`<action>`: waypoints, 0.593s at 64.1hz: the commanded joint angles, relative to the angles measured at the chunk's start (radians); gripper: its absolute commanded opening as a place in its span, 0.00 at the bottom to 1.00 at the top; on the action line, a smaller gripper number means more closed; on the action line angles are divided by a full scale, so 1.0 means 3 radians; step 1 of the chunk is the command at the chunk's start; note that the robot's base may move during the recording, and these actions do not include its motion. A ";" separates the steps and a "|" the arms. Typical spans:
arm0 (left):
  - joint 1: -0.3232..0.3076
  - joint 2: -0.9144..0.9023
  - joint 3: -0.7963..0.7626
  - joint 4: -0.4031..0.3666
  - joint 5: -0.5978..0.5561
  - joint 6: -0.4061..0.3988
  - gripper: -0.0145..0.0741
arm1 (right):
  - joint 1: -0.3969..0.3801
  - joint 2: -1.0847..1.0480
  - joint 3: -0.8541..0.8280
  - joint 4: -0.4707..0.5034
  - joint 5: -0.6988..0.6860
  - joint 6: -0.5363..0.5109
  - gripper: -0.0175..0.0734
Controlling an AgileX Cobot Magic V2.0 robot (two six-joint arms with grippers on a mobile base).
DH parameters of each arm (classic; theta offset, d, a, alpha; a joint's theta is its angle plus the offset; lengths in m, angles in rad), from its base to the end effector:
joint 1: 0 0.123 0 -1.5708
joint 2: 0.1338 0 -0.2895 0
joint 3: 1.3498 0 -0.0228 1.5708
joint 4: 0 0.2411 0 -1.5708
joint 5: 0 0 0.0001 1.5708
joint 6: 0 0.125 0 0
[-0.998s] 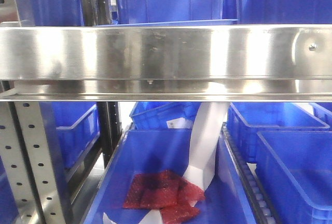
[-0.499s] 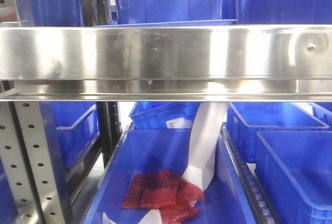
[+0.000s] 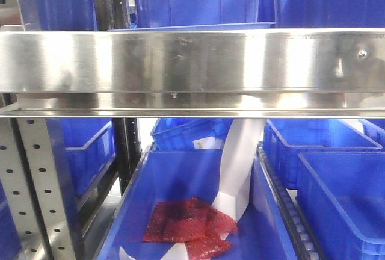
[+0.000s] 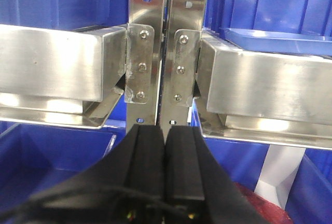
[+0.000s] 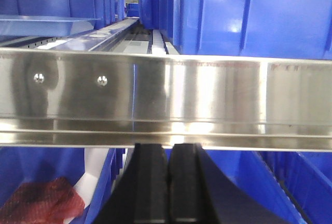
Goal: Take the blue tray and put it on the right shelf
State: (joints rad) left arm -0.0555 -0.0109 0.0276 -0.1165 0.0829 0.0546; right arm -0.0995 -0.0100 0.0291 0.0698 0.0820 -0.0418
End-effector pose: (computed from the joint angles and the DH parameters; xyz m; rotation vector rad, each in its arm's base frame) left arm 0.0764 -0.0055 0.1966 0.0028 1.5835 -0.0991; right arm 0.0764 -0.0069 0.1961 0.0963 1.5818 -0.0515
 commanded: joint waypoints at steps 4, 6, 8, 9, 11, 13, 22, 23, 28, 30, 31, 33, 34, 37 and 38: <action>-0.0025 -0.0040 0.0106 -0.0029 -0.0296 0.0001 0.11 | -0.0030 -0.0064 -0.0078 -0.0006 -0.0319 -0.0043 0.25; -0.0025 -0.0040 0.0106 -0.0029 -0.0296 0.0001 0.11 | -0.0030 -0.0064 -0.0078 -0.0006 -0.0319 -0.0043 0.25; -0.0025 -0.0040 0.0106 -0.0029 -0.0296 0.0001 0.11 | -0.0030 -0.0064 -0.0078 -0.0006 -0.0319 -0.0043 0.25; -0.0025 -0.0040 0.0106 -0.0029 -0.0296 0.0001 0.11 | -0.0030 -0.0064 -0.0078 -0.0006 -0.0319 -0.0043 0.25; -0.0025 -0.0040 0.0106 -0.0029 -0.0296 0.0001 0.11 | -0.0030 -0.0064 -0.0078 -0.0006 -0.0319 -0.0043 0.25; -0.0025 -0.0040 0.0106 -0.0029 -0.0296 0.0001 0.11 | -0.0030 -0.0064 -0.0078 -0.0006 -0.0319 -0.0043 0.25; -0.0025 -0.0040 0.0106 -0.0029 -0.0296 0.0001 0.11 | -0.0030 -0.0064 -0.0078 -0.0006 -0.0319 -0.0043 0.25; -0.0025 -0.0040 0.0106 -0.0029 -0.0296 0.0001 0.11 | -0.0030 -0.0064 -0.0078 -0.0006 -0.0319 -0.0043 0.25; -0.0025 -0.0040 0.0106 -0.0029 -0.0296 0.0001 0.11 | -0.0030 -0.0064 -0.0078 -0.0006 -0.0319 -0.0043 0.25; -0.0025 -0.0040 0.0106 -0.0029 -0.0296 0.0001 0.11 | -0.0030 -0.0064 -0.0078 -0.0006 -0.0319 -0.0043 0.25; -0.0025 -0.0040 0.0106 -0.0029 -0.0296 0.0001 0.11 | -0.0030 -0.0064 -0.0078 -0.0006 -0.0319 -0.0043 0.25; -0.0025 -0.0040 0.0106 -0.0029 -0.0296 0.0001 0.11 | -0.0030 -0.0064 -0.0078 -0.0006 -0.0319 -0.0043 0.25; -0.0025 -0.0040 0.0106 -0.0029 -0.0296 0.0001 0.11 | -0.0030 -0.0064 -0.0078 -0.0006 -0.0319 -0.0043 0.25; -0.0025 -0.0040 0.0106 -0.0029 -0.0296 0.0001 0.11 | -0.0030 -0.0064 -0.0078 -0.0006 -0.0319 -0.0043 0.25; -0.0025 -0.0040 0.0106 -0.0029 -0.0296 0.0001 0.11 | -0.0030 -0.0064 -0.0078 -0.0006 -0.0319 -0.0043 0.25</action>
State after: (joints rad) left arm -0.0555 -0.0109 0.0276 -0.1165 0.0829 0.0546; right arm -0.1010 -0.0114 0.0291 0.0698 0.0803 -0.0418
